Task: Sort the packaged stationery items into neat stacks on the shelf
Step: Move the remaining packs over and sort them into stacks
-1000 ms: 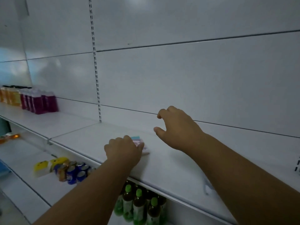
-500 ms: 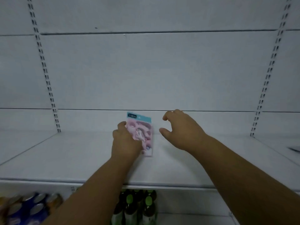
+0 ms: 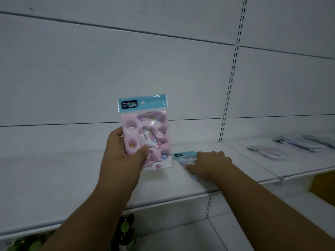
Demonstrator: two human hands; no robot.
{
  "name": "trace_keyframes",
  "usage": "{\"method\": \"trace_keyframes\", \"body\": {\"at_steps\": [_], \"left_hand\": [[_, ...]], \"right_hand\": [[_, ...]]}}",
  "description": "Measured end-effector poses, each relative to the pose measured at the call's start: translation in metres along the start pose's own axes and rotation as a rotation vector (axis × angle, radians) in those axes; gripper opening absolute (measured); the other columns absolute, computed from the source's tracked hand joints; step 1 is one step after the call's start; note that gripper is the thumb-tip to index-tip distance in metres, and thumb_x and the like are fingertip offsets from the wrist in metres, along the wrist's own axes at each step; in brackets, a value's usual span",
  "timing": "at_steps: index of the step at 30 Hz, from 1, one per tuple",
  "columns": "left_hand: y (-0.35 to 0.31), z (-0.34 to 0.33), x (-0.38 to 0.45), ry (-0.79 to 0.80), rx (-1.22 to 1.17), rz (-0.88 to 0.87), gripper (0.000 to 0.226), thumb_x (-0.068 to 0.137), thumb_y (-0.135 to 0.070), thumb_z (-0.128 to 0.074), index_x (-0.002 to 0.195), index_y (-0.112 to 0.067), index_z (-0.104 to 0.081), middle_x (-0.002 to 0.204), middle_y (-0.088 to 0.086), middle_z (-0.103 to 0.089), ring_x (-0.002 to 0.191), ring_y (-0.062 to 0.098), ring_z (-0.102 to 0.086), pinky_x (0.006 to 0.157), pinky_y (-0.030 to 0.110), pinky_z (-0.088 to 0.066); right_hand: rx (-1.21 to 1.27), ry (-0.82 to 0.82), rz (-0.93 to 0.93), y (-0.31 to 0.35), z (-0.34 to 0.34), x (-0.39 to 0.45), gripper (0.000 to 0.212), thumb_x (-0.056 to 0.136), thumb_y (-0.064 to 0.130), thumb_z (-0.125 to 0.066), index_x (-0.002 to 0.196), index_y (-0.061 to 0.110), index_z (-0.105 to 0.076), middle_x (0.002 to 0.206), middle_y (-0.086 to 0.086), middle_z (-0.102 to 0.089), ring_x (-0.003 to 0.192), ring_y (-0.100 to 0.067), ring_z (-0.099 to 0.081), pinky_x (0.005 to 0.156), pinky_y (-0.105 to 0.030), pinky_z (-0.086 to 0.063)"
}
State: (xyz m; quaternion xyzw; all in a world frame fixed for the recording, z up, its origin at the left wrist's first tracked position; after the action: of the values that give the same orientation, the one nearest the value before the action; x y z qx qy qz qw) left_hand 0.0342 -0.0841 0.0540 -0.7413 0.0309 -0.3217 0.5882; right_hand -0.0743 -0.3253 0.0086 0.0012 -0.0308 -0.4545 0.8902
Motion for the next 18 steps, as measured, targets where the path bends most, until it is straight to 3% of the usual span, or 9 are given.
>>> {"method": "trace_keyframes", "body": {"at_steps": [2, 7, 10, 15, 18], "left_hand": [[0.007, -0.005, -0.004, 0.028, 0.015, 0.020, 0.041, 0.083, -0.013, -0.073, 0.099, -0.044, -0.052, 0.107, -0.007, -0.070, 0.088, 0.016, -0.073, 0.073, 0.041, -0.061], [0.024, -0.016, -0.020, 0.054, 0.068, 0.086, 0.040, 0.084, -0.014, -0.071, 0.110, -0.036, -0.050, 0.109, -0.004, -0.068, 0.088, 0.016, -0.071, 0.071, 0.036, -0.061], [0.026, -0.025, -0.026, 0.054, 0.071, 0.101, 0.041, 0.084, -0.015, -0.071, 0.114, -0.031, -0.049, 0.109, -0.002, -0.068, 0.088, 0.018, -0.071, 0.071, 0.036, -0.061], [0.019, -0.062, -0.037, 0.053, 0.014, 0.064, 0.038, 0.084, -0.013, -0.072, 0.099, -0.041, -0.051, 0.101, -0.012, -0.069, 0.080, 0.007, -0.072, 0.060, 0.025, -0.059], [0.013, -0.112, -0.046, 0.093, -0.033, 0.067, 0.041, 0.083, -0.011, -0.073, 0.098, -0.043, -0.052, 0.100, -0.011, -0.071, 0.080, 0.009, -0.073, 0.063, 0.031, -0.061]], "right_hand": [[0.018, 0.002, -0.011, -0.001, -0.002, 0.000, 0.078, 0.067, 0.078, -0.039, 0.126, 0.029, -0.050, 0.121, -0.002, -0.061, 0.105, -0.025, -0.054, 0.091, -0.039, -0.043], [0.262, -0.051, -0.033, -0.006, 0.003, -0.006, 0.082, 0.055, 0.073, -0.064, 0.117, 0.021, -0.051, 0.110, -0.008, -0.055, 0.097, -0.022, -0.052, 0.077, -0.030, -0.046], [0.425, -0.061, 0.028, -0.013, 0.012, -0.009, 0.060, 0.066, 0.057, -0.070, 0.108, 0.016, -0.056, 0.102, -0.010, -0.057, 0.095, -0.021, -0.055, 0.072, -0.029, -0.048], [0.950, -0.245, 0.014, -0.063, 0.039, -0.015, 0.013, 0.086, 0.021, -0.060, 0.090, 0.009, -0.063, 0.089, -0.012, -0.068, 0.077, -0.024, -0.067, 0.072, -0.042, -0.060], [1.155, -0.321, 0.007, -0.119, 0.053, -0.026, 0.007, 0.090, 0.018, -0.059, 0.085, 0.013, -0.063, 0.086, -0.010, -0.072, 0.073, -0.020, -0.071, 0.069, -0.041, -0.061]]}}
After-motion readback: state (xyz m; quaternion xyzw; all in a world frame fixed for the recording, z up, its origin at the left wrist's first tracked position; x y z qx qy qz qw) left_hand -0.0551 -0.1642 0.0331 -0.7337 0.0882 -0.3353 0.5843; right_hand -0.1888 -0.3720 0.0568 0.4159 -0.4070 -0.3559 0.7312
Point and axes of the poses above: each hand's wrist, its own x-axis towards the middle knuckle, its own z-axis out of the back of the hand, y = z × x, the point moved 5 cm from there along x, towards the middle knuckle
